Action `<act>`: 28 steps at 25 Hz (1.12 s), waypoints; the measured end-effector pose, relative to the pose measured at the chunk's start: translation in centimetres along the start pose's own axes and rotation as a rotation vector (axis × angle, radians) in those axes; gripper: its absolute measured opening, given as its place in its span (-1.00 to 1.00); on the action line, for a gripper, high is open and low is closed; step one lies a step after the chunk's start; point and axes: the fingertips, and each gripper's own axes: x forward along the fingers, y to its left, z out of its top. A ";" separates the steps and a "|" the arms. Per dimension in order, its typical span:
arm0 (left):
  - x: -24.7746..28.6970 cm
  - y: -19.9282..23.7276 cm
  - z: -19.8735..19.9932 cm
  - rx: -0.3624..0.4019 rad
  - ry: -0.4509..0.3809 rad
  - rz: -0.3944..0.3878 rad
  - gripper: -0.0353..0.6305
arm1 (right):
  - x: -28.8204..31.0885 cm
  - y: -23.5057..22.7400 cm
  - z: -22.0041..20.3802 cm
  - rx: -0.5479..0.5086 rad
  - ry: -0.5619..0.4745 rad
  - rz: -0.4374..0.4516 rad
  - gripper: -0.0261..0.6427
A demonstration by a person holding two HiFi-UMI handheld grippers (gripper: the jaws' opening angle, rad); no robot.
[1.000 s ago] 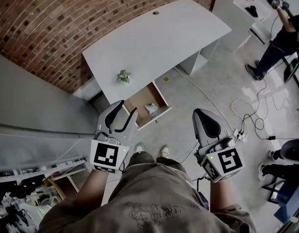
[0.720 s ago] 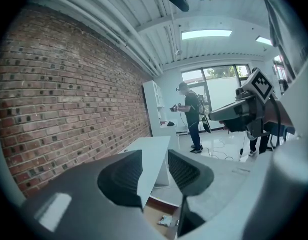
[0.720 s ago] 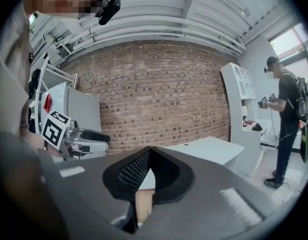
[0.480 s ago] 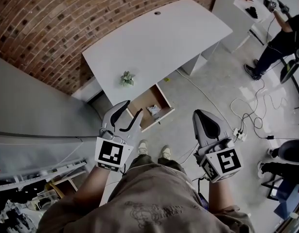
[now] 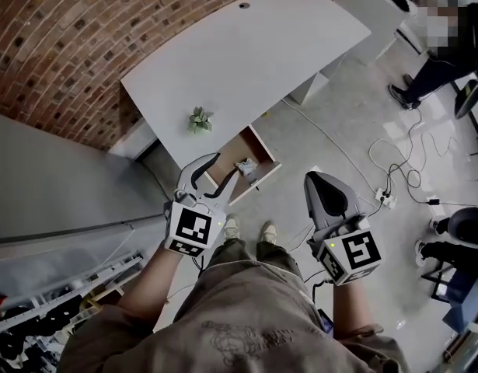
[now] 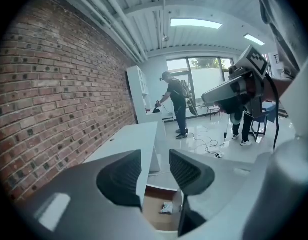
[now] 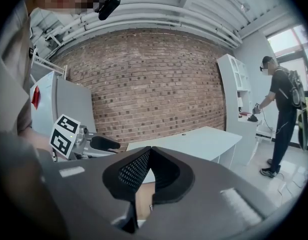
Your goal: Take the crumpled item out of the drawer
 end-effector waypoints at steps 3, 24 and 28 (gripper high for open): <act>1.8 0.0 -1.9 0.006 0.038 -0.023 -0.39 | 1.1 -0.3 -1.2 0.011 0.029 -0.003 -0.84; 15.2 -4.0 -21.7 0.100 0.338 -0.208 -0.35 | 10.0 -2.6 -15.0 0.138 0.231 -0.018 -0.84; 18.1 -4.0 -25.9 0.102 0.382 -0.240 -0.35 | 11.9 -2.5 -17.9 0.156 0.265 -0.004 -0.84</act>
